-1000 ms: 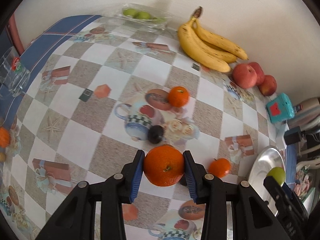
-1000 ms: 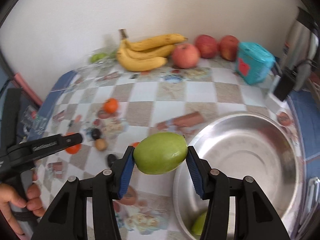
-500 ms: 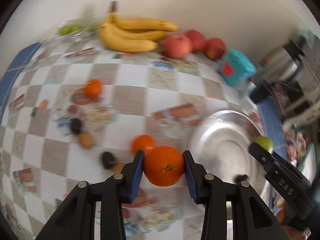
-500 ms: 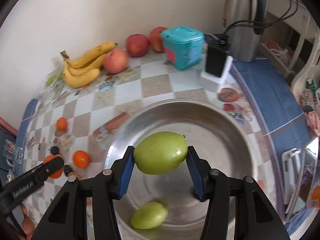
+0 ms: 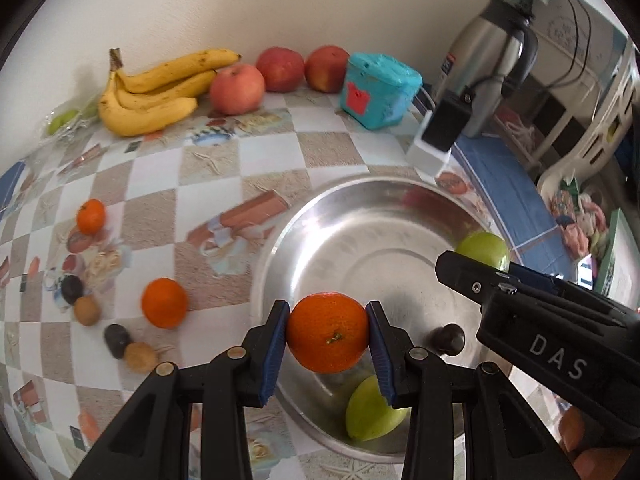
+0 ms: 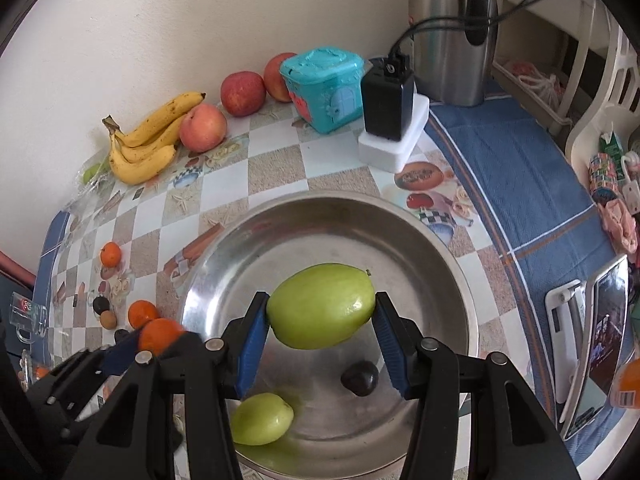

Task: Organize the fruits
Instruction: 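Hold the green apple and tangerine above the steel plate with both grippers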

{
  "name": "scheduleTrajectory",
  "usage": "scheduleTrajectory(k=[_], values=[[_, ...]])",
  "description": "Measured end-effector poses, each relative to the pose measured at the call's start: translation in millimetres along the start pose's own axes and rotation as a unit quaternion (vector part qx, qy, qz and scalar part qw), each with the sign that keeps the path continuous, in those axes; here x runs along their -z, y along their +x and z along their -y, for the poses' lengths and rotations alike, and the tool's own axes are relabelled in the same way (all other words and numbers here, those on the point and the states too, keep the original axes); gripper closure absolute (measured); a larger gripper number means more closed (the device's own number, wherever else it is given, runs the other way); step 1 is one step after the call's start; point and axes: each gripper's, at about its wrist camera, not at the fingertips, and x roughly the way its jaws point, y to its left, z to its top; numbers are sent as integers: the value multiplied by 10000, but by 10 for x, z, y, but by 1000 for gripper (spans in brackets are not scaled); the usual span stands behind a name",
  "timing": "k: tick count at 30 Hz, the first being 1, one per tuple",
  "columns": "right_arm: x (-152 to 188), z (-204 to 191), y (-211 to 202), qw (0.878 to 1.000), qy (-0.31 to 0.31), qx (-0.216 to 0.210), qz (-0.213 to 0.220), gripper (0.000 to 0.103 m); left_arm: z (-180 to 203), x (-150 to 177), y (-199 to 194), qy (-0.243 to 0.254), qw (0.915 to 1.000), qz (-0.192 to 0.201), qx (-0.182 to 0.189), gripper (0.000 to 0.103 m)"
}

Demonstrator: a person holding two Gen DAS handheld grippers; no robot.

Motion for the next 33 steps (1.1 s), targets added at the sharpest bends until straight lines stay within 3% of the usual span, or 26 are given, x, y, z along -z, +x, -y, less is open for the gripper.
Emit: scheduleTrajectory(k=[16,33], values=[[97,18,296,9988,-183,160,-414,49,95,96,317,214,9994,-133,-237,61],[106,-1,385,9978,-297,229,-552,49,-75,75,339,-111,9995,-207,-223,61]])
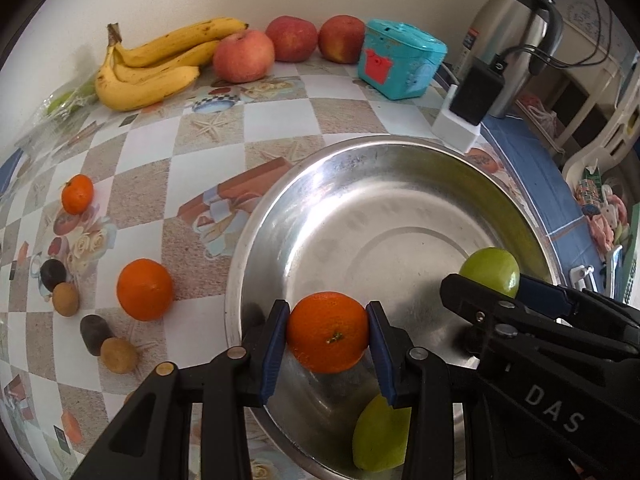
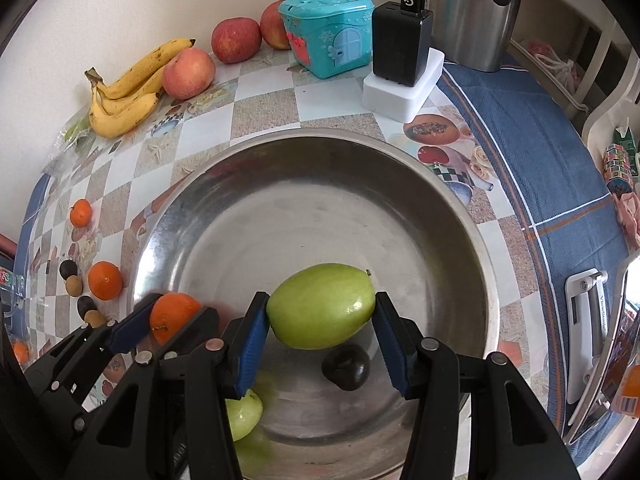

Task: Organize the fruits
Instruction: 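Hold the green apple and tangerine above the steel plate with both grippers, then open the left gripper to drop the tangerine while the right releases the green apple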

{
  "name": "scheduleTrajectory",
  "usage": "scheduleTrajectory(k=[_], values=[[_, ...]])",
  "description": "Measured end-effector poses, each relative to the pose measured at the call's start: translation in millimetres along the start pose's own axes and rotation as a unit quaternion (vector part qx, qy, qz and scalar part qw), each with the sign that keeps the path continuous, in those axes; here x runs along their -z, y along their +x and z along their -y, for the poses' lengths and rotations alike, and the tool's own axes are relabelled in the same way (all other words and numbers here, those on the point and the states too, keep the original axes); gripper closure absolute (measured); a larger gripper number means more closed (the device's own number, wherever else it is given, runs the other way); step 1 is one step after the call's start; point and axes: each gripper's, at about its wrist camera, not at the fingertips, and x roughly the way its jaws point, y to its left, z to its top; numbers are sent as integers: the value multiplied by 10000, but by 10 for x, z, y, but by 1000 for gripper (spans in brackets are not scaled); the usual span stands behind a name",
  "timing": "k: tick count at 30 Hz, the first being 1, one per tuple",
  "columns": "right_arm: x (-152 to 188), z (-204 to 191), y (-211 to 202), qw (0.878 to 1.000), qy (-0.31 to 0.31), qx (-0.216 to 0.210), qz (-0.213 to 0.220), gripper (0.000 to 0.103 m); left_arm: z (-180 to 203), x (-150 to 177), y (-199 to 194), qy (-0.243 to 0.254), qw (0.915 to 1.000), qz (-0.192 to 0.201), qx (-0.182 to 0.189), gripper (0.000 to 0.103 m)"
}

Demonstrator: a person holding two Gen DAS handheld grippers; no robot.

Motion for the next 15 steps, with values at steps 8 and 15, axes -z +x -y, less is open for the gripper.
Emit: scheduleTrajectory(k=[8,15], values=[[-12,-75,-20,9999,-58,-85,51,49,-77,-8,-16,-101,9999,-6,-16,61],[-13,-129,-20,9998,-105,-142,50,49,-88,-14,-29,-103,9999,-28,-33,61]])
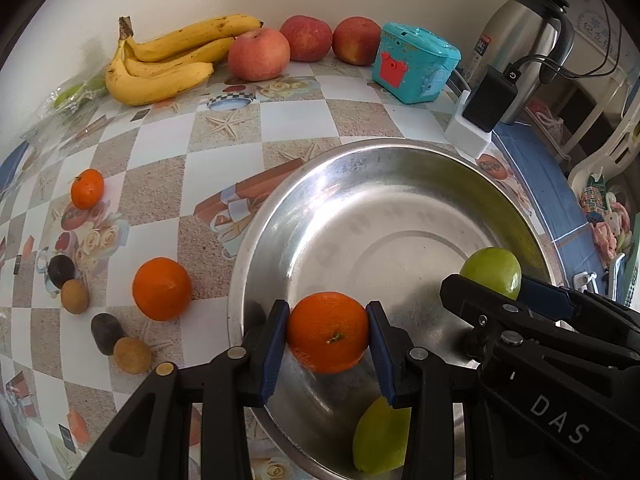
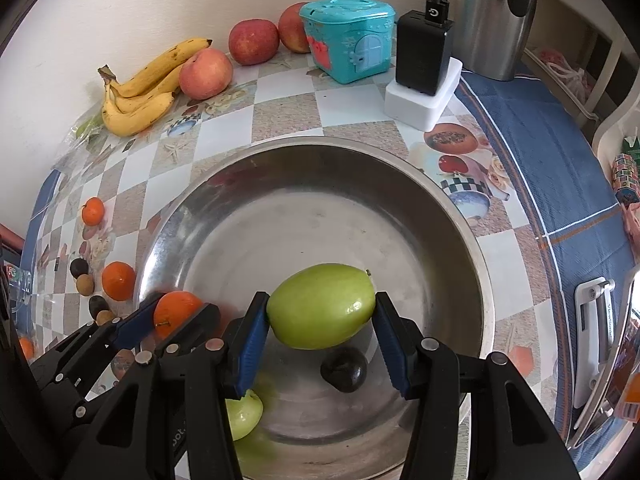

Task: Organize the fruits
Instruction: 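Open the left gripper to drop the tangerine while the right releases the green apple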

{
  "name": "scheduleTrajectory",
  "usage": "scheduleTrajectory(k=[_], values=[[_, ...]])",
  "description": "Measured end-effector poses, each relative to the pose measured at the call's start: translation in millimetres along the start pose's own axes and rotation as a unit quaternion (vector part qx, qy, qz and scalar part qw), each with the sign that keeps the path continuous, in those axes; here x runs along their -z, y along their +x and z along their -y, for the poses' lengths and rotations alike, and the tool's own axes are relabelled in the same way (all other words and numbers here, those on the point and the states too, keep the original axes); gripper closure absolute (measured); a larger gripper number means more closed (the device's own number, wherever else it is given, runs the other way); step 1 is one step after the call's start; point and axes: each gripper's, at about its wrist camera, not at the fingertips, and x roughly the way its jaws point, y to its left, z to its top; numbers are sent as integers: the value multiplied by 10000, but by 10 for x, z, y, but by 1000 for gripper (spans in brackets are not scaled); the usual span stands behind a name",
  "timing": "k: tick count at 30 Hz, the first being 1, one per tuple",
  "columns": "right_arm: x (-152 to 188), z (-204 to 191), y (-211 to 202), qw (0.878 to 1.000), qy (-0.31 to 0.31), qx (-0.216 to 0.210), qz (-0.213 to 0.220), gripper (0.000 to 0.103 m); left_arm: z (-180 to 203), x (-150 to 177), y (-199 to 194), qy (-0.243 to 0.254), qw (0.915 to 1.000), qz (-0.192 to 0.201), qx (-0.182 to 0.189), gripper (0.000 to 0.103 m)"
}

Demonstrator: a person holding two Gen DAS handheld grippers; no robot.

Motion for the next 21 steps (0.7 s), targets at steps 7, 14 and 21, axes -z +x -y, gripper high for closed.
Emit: scheduleTrajectory(k=[7,14,21], values=[[-25,-72,-61,9998,-156,-2,114,47,36,-30,-62,55,9999,13,91,54],[-69,-109,-260,9990,-240,57,386,47,70,-114,-277,98,9996,182,182,47],[-109,-100,-450,9981,-169,126,577,47,-187,-133,-357,-427,9990,-144,-76,46]])
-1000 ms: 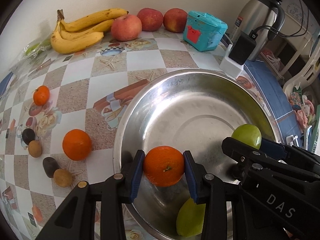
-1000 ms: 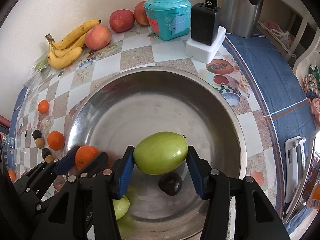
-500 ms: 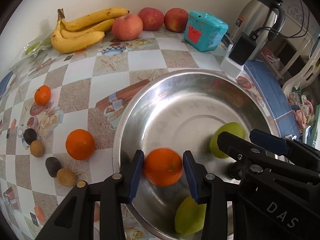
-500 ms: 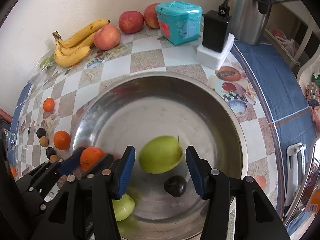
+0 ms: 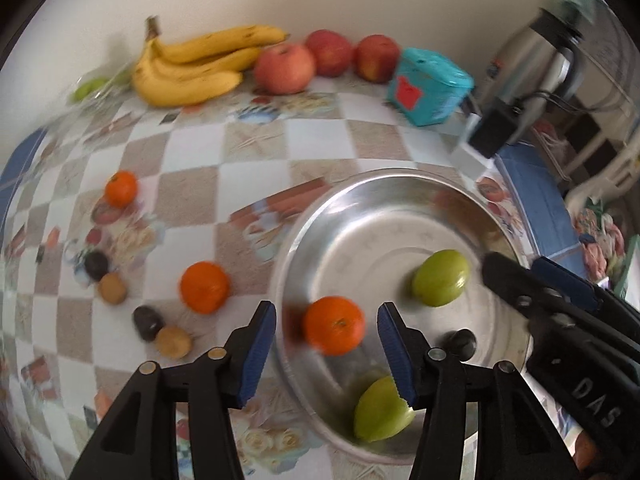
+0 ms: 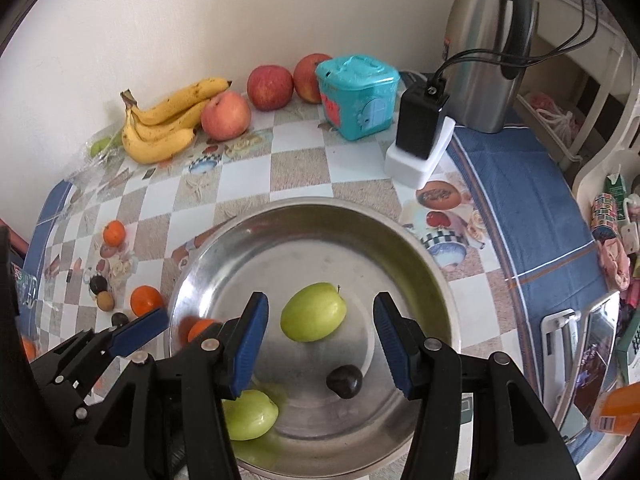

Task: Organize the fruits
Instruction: 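Open the left gripper to drop the tangerine while the right releases the green apple, then raise both open grippers off the plate and move toward the loose fruit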

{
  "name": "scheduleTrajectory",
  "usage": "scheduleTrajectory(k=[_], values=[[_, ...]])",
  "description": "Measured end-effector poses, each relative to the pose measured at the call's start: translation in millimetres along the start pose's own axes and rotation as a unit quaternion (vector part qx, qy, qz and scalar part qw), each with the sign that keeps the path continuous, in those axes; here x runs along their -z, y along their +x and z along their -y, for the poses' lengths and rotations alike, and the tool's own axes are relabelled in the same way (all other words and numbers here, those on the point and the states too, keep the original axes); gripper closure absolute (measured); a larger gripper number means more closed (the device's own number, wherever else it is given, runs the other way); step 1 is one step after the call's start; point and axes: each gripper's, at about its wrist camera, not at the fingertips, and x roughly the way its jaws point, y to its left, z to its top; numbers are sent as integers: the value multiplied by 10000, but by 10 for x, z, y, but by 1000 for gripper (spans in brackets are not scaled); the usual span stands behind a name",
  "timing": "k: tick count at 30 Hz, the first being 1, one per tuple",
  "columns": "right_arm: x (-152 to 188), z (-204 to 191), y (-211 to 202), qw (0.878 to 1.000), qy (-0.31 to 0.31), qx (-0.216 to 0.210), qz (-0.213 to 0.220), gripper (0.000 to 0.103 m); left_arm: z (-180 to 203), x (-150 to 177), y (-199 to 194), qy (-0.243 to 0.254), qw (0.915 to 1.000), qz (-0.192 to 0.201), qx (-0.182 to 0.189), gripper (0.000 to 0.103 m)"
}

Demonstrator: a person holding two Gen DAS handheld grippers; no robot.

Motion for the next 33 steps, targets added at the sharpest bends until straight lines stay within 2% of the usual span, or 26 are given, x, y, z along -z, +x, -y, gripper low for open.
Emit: scheduleTrajectory(k=[10,21,33], values=[[12,-10,-32,9999,84,56,-85,47,-504,-65,-256,-659,9975,167,-186,46],[41,-380,37,9994,-254,-78,-202,47,-1137,-45,-478,-1456,9880,343,-384,45],[108,-854,25,9971,-691,-240,-190,47,-1485,71,-632,-1884,9792,455,-597,45]])
